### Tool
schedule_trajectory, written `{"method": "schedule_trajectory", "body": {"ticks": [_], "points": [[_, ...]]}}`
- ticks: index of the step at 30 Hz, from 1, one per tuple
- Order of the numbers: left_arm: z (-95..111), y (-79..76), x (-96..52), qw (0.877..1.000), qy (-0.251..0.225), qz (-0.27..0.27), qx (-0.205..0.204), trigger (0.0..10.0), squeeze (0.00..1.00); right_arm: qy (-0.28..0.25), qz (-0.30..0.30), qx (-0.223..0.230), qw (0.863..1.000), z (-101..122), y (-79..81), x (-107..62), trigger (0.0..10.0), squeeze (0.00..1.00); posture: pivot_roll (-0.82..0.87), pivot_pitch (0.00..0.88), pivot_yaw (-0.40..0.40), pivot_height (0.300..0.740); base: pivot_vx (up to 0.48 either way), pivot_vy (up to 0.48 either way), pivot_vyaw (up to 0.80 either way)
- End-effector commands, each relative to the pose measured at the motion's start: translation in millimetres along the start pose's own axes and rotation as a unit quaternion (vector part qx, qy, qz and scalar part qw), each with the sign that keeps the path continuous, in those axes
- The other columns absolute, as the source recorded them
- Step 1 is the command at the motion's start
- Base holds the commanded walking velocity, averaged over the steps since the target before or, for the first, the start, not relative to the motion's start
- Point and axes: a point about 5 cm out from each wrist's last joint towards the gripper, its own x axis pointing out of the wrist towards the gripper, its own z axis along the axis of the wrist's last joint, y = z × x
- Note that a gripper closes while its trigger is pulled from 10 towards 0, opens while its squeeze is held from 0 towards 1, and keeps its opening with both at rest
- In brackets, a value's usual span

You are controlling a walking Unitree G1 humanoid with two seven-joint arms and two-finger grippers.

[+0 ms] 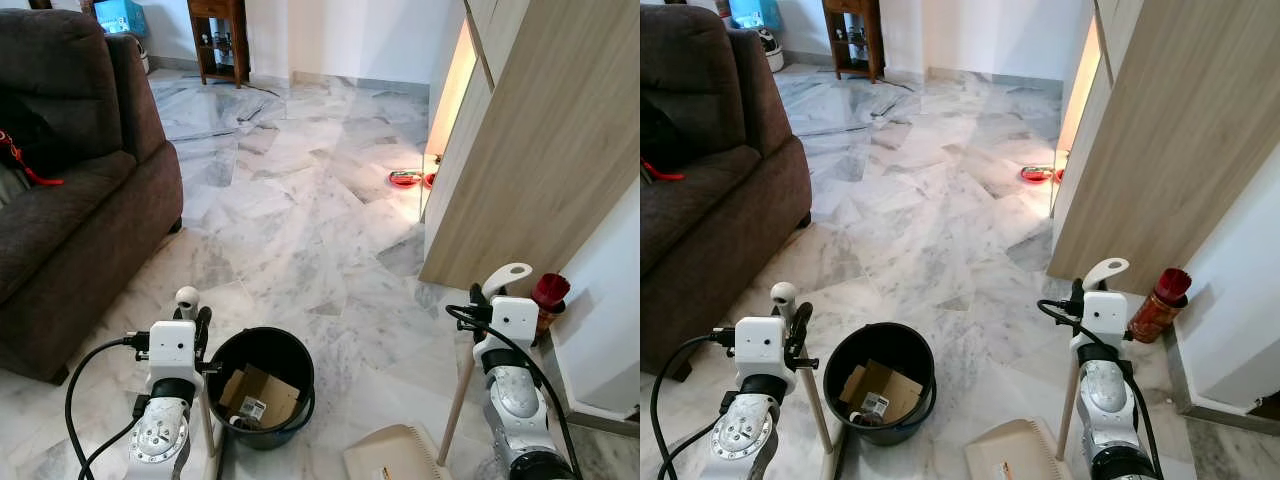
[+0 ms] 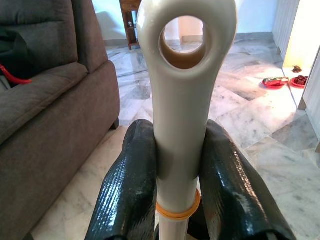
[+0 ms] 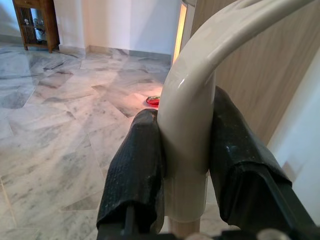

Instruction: Sweep floor

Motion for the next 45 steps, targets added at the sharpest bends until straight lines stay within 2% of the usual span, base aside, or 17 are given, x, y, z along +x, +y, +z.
{"method": "schedule_trajectory", "body": {"ticks": [1,16,45], "points": [[8.5,0.3,4.3,1.0,-0.023,0.004,-0.004,10.0,0.0,-0.007,0.002,0.002,1.0,4.4,-0.7,3.7,10.0,0.0,-0.01,0.0,-0.019,0.74,0.0,0.0,0.0],[10.4,1.1,4.0,1.0,-0.03,0.0,-0.004,10.0,0.0,-0.01,0.017,0.002,1.0,5.4,4.6,4.6,10.0,0.0,0.01,0.0,-0.021,0.74,-0.185,0.0,0.0],[5.8,-4.4,3.4,1.0,-0.028,-0.007,-0.008,10.0,0.0,-0.002,0.018,0.002,1.0,3.7,0.3,5.2,10.0,0.0,0.0,0.0,-0.029,0.74,-0.261,0.0,0.0]]}}
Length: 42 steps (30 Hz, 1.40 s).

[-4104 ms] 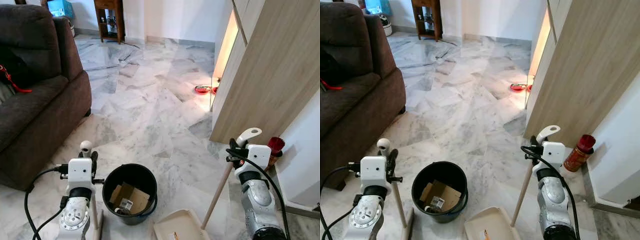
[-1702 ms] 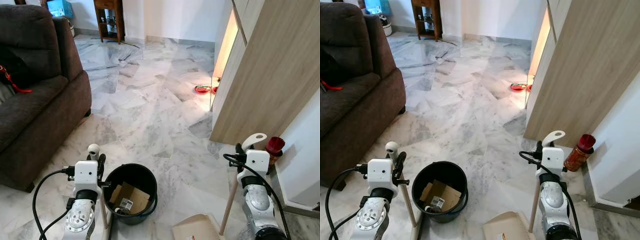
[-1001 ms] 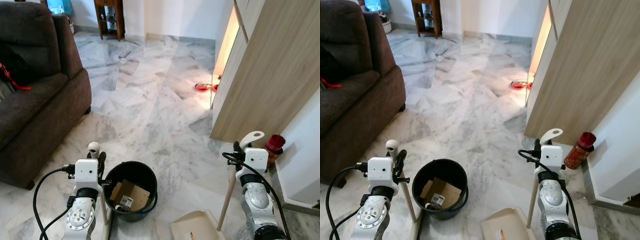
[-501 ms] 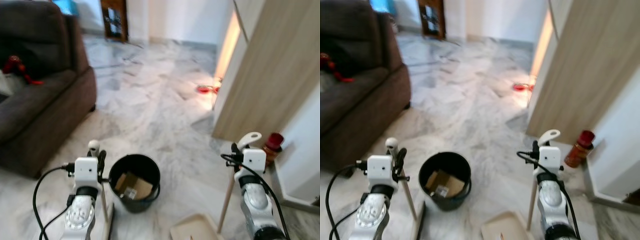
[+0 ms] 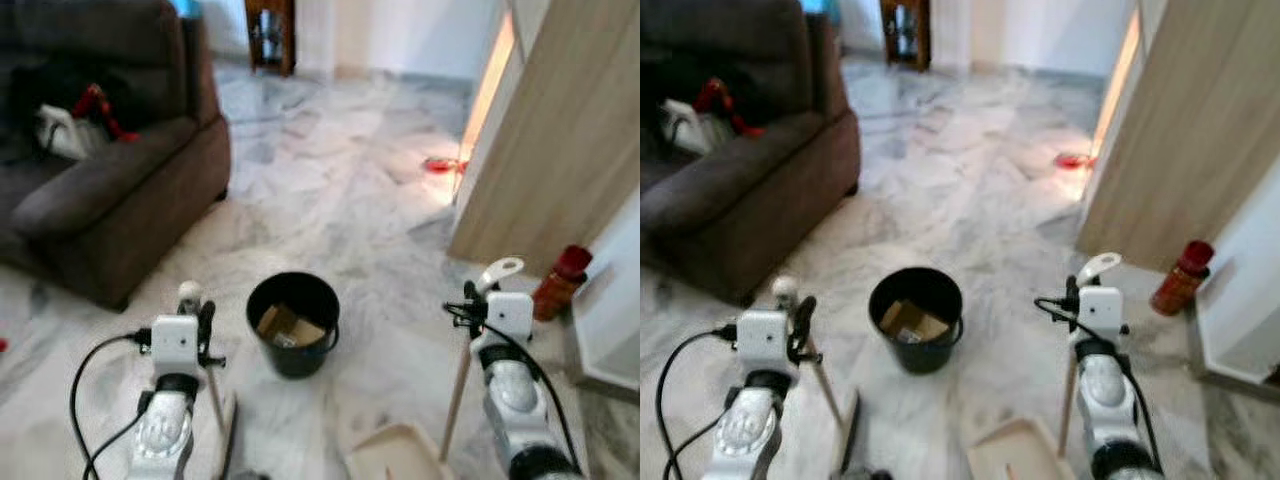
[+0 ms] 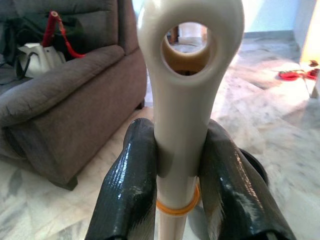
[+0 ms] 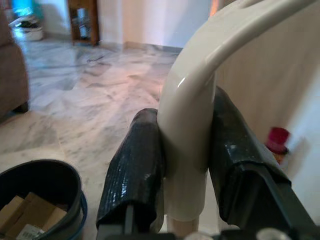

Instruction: Sweep floor

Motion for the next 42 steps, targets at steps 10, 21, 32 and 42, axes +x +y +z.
{"method": "schedule_trajectory", "body": {"ticks": [10,21,32,42], "points": [[14.5,1.4,11.4,0.999,-0.033,0.005,0.004,10.0,0.0,-0.004,-0.015,0.005,1.0,5.4,-4.1,5.3,10.0,0.0,0.0,0.0,-0.03,0.74,0.0,0.0,-0.08],[15.0,1.5,13.2,0.999,-0.035,0.003,0.005,10.0,0.0,-0.004,-0.009,0.001,1.0,5.8,-2.2,6.0,10.0,0.0,-0.01,0.0,-0.023,0.74,0.0,0.0,-0.79],[15.4,2.7,14.9,0.999,-0.034,0.0,0.013,10.0,0.0,-0.007,-0.003,0.006,1.0,6.3,5.5,5.9,10.0,0.0,0.0,0.0,-0.021,0.74,0.0,0.0,-0.79],[14.2,0.0,17.0,0.999,-0.029,-0.005,0.033,10.0,0.0,-0.007,-0.012,0.007,1.0,5.5,0.5,4.8,10.0,0.0,-0.01,0.0,-0.018,0.74,0.0,-0.223,-0.79]]}}
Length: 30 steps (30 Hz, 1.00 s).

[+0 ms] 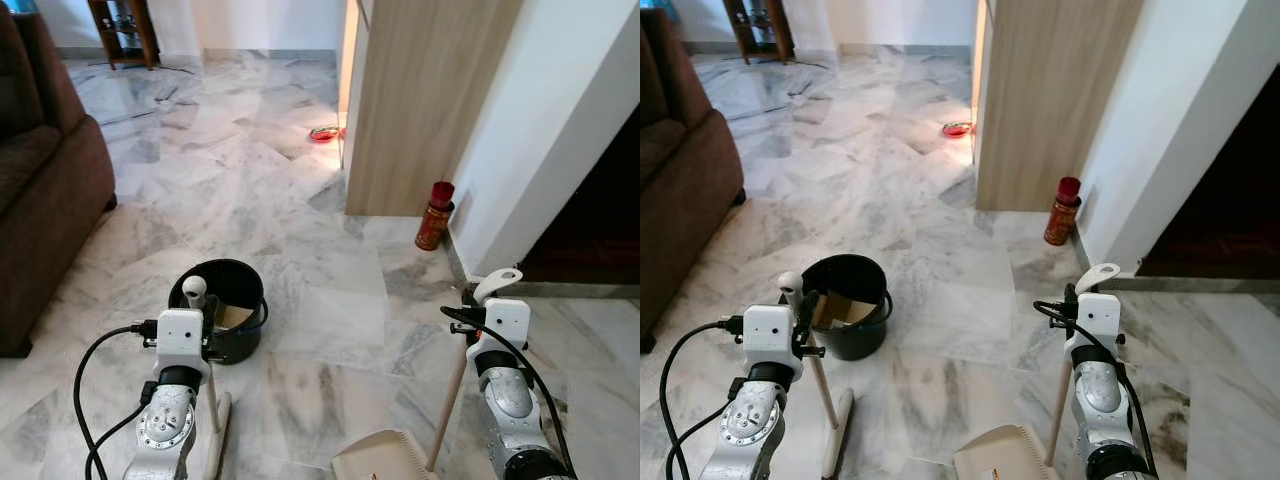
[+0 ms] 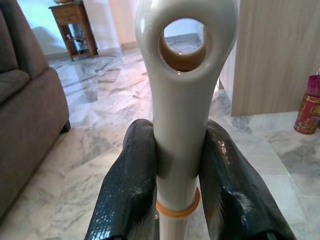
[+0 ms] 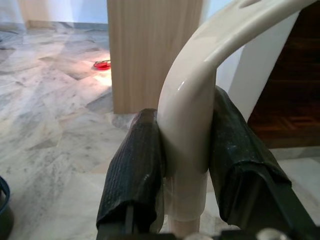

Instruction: Sweep floor

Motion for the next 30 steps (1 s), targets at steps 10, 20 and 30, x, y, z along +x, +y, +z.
{"method": "schedule_trajectory", "body": {"ticks": [10,20,30], "points": [[3.9,-1.3,3.5,1.0,-0.009,-0.006,0.017,10.0,0.0,-0.017,-0.006,-0.001,1.0,8.3,-3.4,4.9,10.0,0.0,0.0,0.0,-0.017,0.74,0.0,-0.186,-0.79],[5.3,1.6,6.4,1.0,-0.011,0.002,0.026,10.0,0.0,-0.021,-0.007,0.002,1.0,10.7,-3.2,6.8,10.0,0.0,-0.01,0.0,-0.01,0.74,0.0,-0.292,-0.79],[5.7,2.2,8.5,1.0,-0.012,0.003,0.023,10.0,0.0,-0.019,-0.01,0.007,1.0,9.0,-3.1,5.2,10.0,0.0,-0.01,0.0,-0.004,0.74,0.0,0.0,-0.79]]}}
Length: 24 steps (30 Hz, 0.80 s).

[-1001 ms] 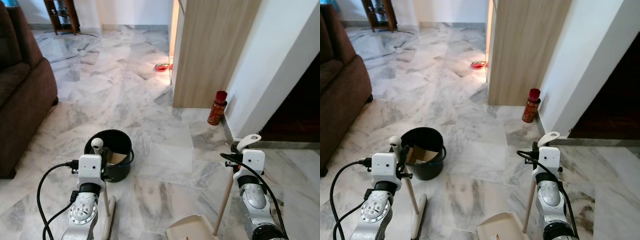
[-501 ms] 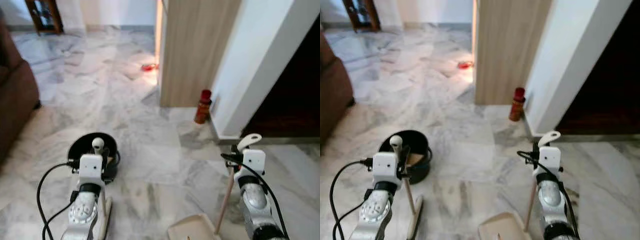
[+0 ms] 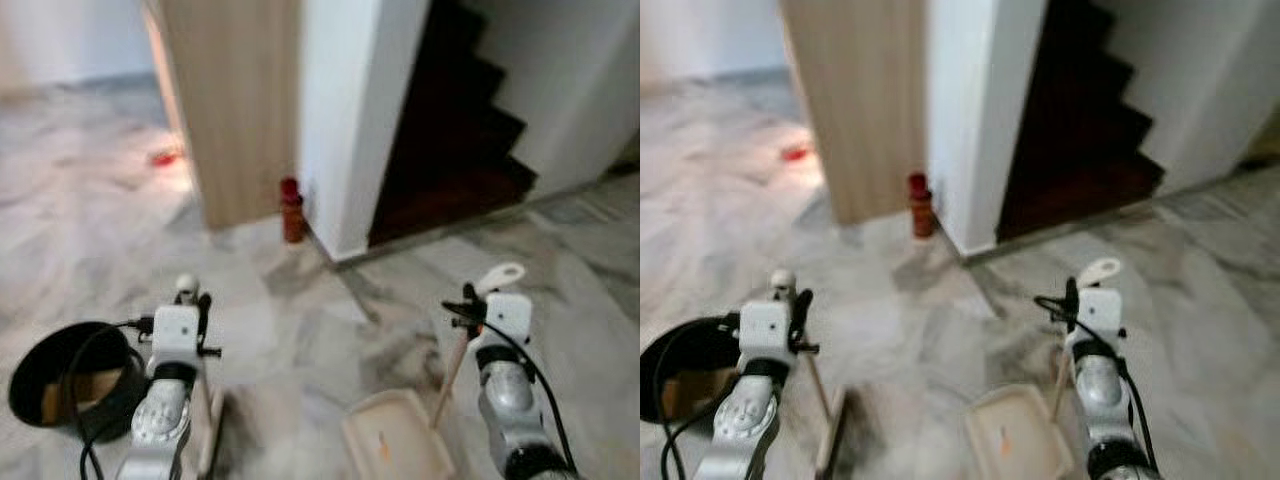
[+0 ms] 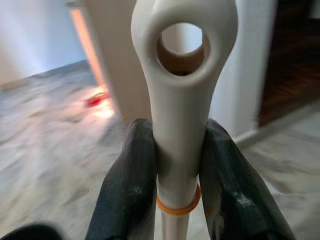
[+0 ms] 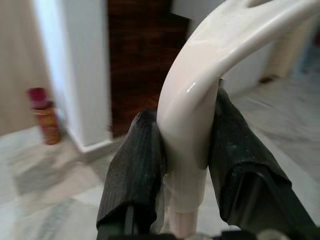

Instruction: Sweep floor

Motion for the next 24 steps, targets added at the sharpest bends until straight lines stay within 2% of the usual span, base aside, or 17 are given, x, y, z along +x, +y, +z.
{"method": "schedule_trajectory", "body": {"ticks": [1,11,15,24], "points": [[3.8,-2.7,1.3,1.0,-0.01,-0.002,0.002,10.0,0.0,0.0,-0.011,0.005,1.0,-0.6,-5.4,-1.3,10.0,0.0,-0.01,0.0,-0.004,0.74,0.0,0.0,-0.78],[4.5,0.5,7.1,1.0,-0.01,0.003,0.003,10.0,0.0,-0.001,-0.014,0.006,1.0,0.9,-6.0,0.5,10.0,0.0,-0.02,0.0,0.002,0.74,0.0,0.0,-0.79],[4.7,-1.5,9.6,1.0,-0.01,-0.001,0.001,10.0,0.0,-0.004,-0.025,0.018,1.0,2.8,-8.6,1.8,10.0,0.0,-0.03,0.0,0.004,0.74,0.0,0.0,-0.79],[6.0,-7.4,15.9,1.0,-0.013,-0.013,-0.001,10.0,0.0,-0.018,-0.034,0.016,0.999,7.1,-14.4,1.9,10.0,0.0,-0.06,0.0,0.02,0.74,0.0,0.0,-0.79]]}}
